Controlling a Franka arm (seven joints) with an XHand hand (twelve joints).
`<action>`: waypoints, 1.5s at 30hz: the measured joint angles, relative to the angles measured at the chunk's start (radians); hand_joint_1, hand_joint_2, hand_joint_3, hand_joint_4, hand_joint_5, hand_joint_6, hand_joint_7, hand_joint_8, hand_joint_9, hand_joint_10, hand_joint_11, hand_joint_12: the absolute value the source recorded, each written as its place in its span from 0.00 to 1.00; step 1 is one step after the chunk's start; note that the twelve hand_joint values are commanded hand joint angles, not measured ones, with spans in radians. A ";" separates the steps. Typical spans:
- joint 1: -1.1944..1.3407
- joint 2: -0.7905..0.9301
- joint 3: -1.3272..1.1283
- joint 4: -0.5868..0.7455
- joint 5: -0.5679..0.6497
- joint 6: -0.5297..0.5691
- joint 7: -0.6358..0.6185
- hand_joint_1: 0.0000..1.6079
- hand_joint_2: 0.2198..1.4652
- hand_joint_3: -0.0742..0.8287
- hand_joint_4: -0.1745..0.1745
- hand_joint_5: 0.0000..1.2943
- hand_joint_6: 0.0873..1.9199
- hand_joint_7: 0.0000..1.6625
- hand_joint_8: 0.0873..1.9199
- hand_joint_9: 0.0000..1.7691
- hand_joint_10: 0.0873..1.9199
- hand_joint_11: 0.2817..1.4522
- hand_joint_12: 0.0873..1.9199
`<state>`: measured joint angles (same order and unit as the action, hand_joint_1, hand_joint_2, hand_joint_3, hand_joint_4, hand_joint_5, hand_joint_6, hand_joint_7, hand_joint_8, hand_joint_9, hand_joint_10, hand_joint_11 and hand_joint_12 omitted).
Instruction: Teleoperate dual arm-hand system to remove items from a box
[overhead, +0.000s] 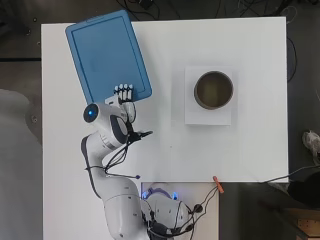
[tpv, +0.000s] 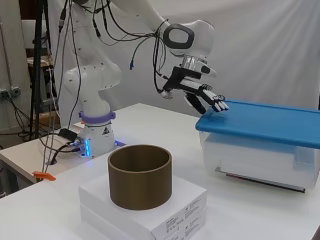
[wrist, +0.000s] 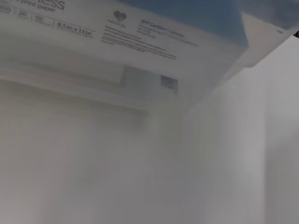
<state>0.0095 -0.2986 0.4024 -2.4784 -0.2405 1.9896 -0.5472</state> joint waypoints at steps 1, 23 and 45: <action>-0.002 0.015 0.000 0.013 -0.015 -0.009 0.011 0.27 0.56 0.07 0.41 0.15 0.00 0.13 0.00 0.16 0.00 0.09 0.00; 0.026 0.112 -0.090 0.175 0.121 -0.127 -0.172 0.41 0.97 0.09 1.00 0.62 1.00 0.65 1.00 0.75 1.00 0.68 0.95; 0.073 -0.002 -0.097 0.043 0.338 0.016 -0.267 0.15 0.88 0.08 0.67 0.61 0.00 0.34 0.50 0.36 0.52 0.48 0.00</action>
<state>0.0828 -0.3009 0.3053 -2.4358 0.0976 2.0059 -0.8147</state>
